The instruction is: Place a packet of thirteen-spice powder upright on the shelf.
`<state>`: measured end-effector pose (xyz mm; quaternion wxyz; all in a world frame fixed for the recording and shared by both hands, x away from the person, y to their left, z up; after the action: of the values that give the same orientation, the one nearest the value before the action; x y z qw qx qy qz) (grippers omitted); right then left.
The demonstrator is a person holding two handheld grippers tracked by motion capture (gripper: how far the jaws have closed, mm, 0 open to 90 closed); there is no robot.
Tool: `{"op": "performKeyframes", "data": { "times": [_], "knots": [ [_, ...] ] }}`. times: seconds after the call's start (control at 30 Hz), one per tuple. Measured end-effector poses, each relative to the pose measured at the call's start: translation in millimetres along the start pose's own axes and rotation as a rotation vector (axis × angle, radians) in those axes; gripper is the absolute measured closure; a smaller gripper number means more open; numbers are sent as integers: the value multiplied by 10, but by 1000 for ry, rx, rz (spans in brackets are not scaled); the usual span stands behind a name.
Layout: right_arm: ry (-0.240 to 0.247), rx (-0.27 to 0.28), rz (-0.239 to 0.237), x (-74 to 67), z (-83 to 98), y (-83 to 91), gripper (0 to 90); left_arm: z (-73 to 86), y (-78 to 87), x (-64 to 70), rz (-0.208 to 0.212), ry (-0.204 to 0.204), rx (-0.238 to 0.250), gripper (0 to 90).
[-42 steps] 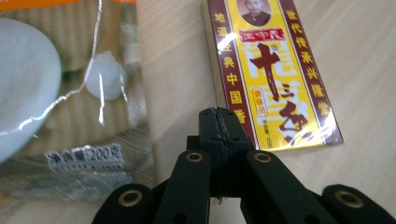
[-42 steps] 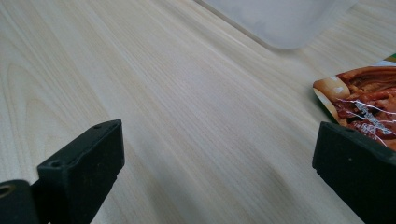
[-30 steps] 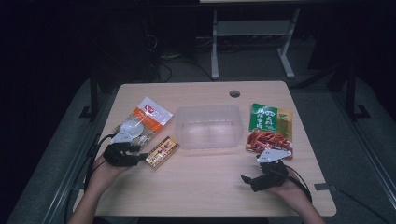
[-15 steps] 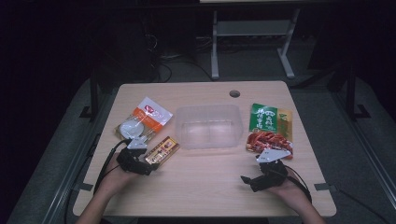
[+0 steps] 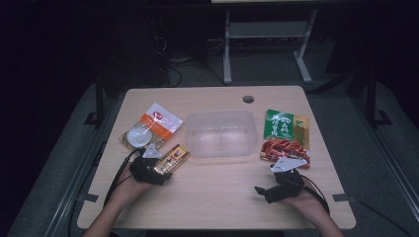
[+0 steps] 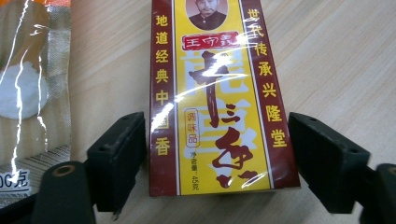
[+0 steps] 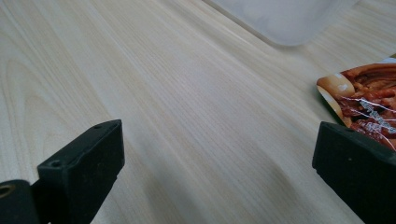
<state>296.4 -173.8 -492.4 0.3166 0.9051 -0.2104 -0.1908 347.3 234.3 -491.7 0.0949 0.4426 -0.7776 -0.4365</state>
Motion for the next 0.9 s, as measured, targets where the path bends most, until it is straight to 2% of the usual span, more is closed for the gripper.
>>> {"op": "performKeyframes", "data": {
  "times": [0.03,0.07,0.2,0.27,0.5,0.53,0.7,0.73,0.9],
  "knots": [
    [0,0,0,0,0,0,20,0,0,0,0,0,0,222],
    [1,-1,-1,0,1,-1,20,4,-3,3,11,19,-3,227],
    [0,-1,-1,-2,1,-1,20,6,-1,-1,25,21,0,256],
    [1,-2,-2,-4,0,-1,21,4,3,-6,27,9,3,286],
    [2,-2,-3,-5,0,-5,21,4,13,-7,32,14,-11,306],
    [0,-3,-6,-3,1,-3,60,0,15,-8,33,14,-15,308],
    [-2,0,-6,-9,1,3,76,2,21,-13,37,12,-20,316],
    [-4,-1,-7,-12,3,6,76,1,24,-27,33,-5,-20,317],
    [-6,5,-13,-5,-2,11,77,4,44,-47,47,15,-23,319]
  ]
}}
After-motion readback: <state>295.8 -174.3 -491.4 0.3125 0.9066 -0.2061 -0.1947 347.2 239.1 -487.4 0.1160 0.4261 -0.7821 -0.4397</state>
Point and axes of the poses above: each handheld gripper's, and its own axes: y roughly backward along the jaws, z roughly out of its underside, x roughly to its right, the point moved 4 cm from there along -y, roughly forward along the jaws, and after that the axes turned 15 degrees about -z, right-handed, at the moved point
